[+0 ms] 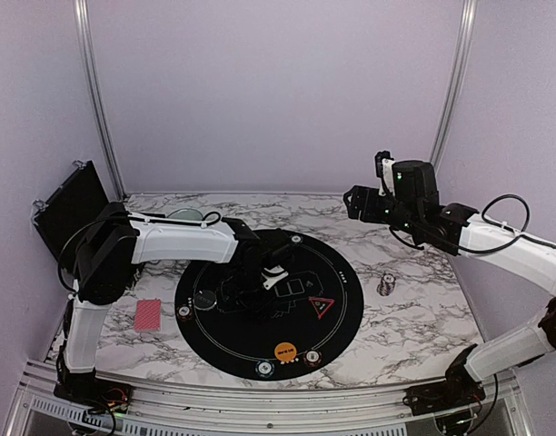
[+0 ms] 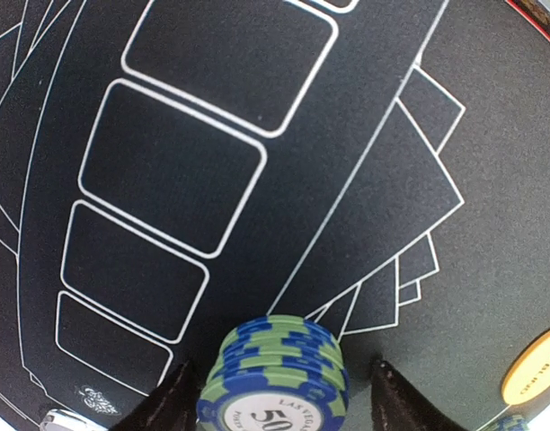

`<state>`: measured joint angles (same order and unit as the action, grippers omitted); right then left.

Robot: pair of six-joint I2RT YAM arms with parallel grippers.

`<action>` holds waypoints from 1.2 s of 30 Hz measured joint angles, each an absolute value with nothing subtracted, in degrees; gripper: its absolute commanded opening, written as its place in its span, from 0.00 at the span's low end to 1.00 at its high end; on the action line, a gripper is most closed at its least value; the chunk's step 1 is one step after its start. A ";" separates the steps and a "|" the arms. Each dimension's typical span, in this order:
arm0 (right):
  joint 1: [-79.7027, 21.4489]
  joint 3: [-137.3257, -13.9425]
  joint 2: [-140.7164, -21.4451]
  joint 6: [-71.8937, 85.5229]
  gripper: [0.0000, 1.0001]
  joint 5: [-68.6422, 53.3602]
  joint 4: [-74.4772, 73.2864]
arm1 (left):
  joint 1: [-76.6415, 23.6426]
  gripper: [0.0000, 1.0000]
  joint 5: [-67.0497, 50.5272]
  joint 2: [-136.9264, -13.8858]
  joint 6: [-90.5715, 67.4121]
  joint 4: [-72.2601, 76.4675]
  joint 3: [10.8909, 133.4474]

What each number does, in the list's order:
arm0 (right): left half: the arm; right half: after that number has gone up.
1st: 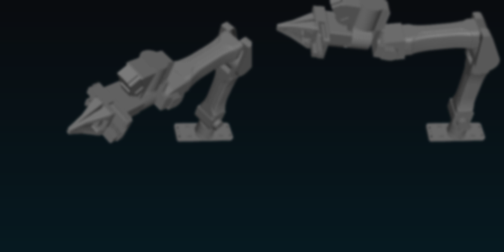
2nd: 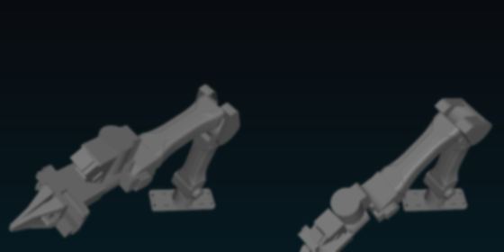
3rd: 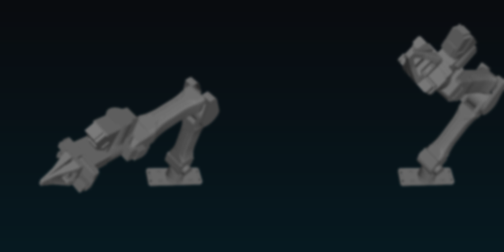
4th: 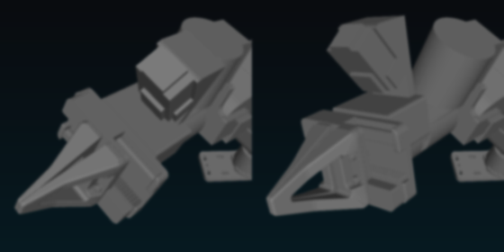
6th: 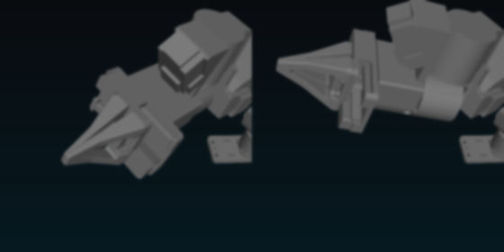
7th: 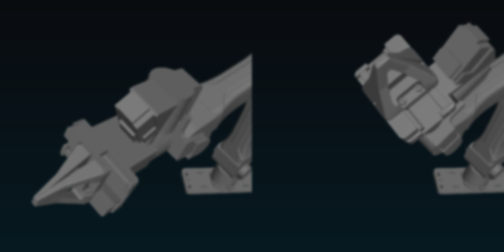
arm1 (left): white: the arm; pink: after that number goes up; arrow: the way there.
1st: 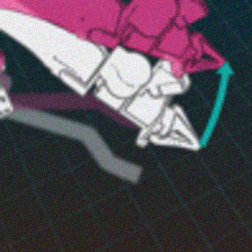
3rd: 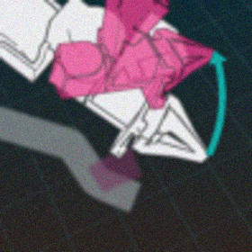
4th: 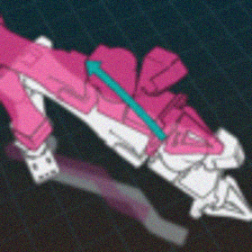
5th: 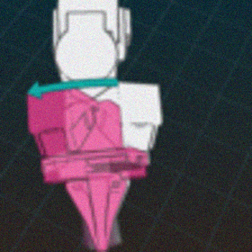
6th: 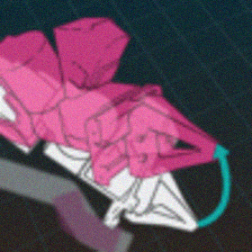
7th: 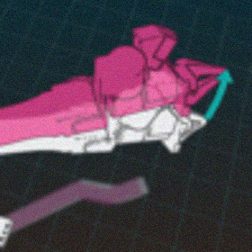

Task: Distribute texas hold em gaming equipment
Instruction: Pick up the pile of poker chips from the poker table mat.

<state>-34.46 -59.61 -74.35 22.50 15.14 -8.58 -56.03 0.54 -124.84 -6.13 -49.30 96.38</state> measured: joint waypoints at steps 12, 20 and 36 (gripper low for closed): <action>-34.46 -59.33 -74.35 22.59 0.84 15.16 -8.58 | -56.16 0.44 1.98 -124.92 -5.39 -49.32 96.38; -34.46 -58.54 -74.35 22.90 0.84 15.16 -8.60 | -56.38 0.35 2.37 -124.92 -5.10 -49.30 96.38; -34.46 -58.22 -74.35 23.05 0.84 15.16 -8.62 | -55.29 0.28 1.96 -123.98 -6.35 -47.55 94.72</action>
